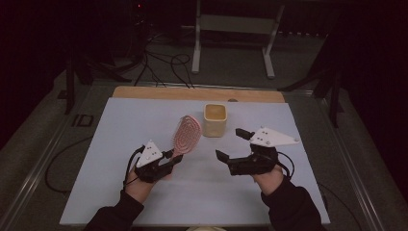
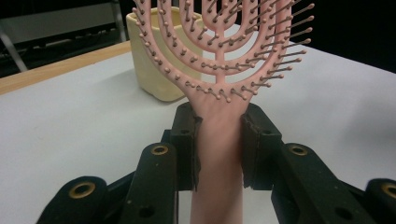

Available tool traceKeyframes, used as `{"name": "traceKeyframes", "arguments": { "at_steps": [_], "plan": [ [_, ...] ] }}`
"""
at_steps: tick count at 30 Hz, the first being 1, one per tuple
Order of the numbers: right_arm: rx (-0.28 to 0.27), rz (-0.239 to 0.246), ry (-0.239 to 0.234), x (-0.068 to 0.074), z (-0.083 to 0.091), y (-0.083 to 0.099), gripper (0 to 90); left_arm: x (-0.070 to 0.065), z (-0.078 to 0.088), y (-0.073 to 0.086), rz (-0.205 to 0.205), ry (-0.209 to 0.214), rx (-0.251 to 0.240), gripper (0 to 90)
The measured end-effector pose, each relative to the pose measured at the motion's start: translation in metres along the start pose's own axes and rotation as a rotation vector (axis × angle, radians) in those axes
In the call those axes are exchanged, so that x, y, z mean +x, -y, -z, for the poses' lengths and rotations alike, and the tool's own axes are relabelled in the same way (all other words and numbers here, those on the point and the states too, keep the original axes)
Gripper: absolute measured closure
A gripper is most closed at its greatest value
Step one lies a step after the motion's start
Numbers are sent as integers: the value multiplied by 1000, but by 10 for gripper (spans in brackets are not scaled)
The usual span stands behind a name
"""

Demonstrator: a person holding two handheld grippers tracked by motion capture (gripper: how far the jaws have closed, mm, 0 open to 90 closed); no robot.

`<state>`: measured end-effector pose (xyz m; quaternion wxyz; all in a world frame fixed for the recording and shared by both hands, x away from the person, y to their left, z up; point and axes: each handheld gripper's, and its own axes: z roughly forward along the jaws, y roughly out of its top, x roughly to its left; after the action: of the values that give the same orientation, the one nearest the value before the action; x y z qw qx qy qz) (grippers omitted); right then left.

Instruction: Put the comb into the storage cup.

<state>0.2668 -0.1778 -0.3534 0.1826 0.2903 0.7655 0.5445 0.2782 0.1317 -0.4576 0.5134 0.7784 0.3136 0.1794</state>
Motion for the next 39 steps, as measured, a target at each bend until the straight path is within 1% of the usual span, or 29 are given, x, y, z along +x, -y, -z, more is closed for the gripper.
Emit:
{"name": "traceKeyframes", "arguments": {
  "at_steps": [3,5,6,9,10,12,15,19,20,21,22,23,24,25,26,27,29,33,34,35,38,39],
  "plan": [
    [0,-9,-1,0,-4,-2,81,0,0,0,2,2,-1,708],
    [1,-18,-1,0,-7,-3,79,0,0,0,-3,-4,-2,708],
    [9,-34,-4,1,-14,-5,79,0,0,0,-1,-1,-2,708],
    [12,-40,-7,1,-18,-6,79,0,0,0,-4,-6,-3,708],
    [11,-50,-13,3,-23,-7,79,0,0,1,-1,-5,-3,708],
    [16,-58,-8,4,-27,-9,79,0,-1,1,3,-5,-4,708],
    [9,-82,-16,4,-31,-10,79,0,-1,1,1,-3,-2,708],
    [2,-140,28,6,-41,-12,80,-1,0,1,-1,-8,-6,708],
    [2,-140,28,6,-41,-12,80,-1,0,1,-1,-8,-6,708],
    [3,-158,17,7,-45,-12,80,-1,-1,1,0,-7,-4,708],
    [3,-158,17,7,-45,-12,80,-1,-1,1,0,-7,-4,708],
    [5,-177,1,7,-48,-13,79,0,-1,1,2,-4,-5,708],
    [5,-177,1,7,-48,-13,79,0,-1,1,2,-4,-5,708],
    [5,-199,-10,7,-50,-14,80,-1,-1,1,0,-6,-7,708],
    [5,-199,-10,7,-50,-14,80,-1,-1,1,0,-6,-7,708],
    [4,-228,-22,7,-55,-15,80,-1,-1,1,-3,-7,-9,708],
    [4,-240,-40,7,-59,-16,82,-2,-1,1,-4,-8,-5,708],
    [11,-253,-61,9,-69,-16,83,-2,-1,2,-2,-7,-3,708],
    [11,-253,-61,9,-69,-16,83,-2,-1,2,-2,-7,-3,708],
    [18,-251,-75,10,-73,-15,83,-2,-1,1,-2,-8,-4,708],
    [21,-251,-80,11,-77,-14,83,-2,-1,1,0,-5,-5,708],
    [27,-262,-86,12,-81,-13,105,-2,-1,1,-4,-8,-5,708]
  ]
}}
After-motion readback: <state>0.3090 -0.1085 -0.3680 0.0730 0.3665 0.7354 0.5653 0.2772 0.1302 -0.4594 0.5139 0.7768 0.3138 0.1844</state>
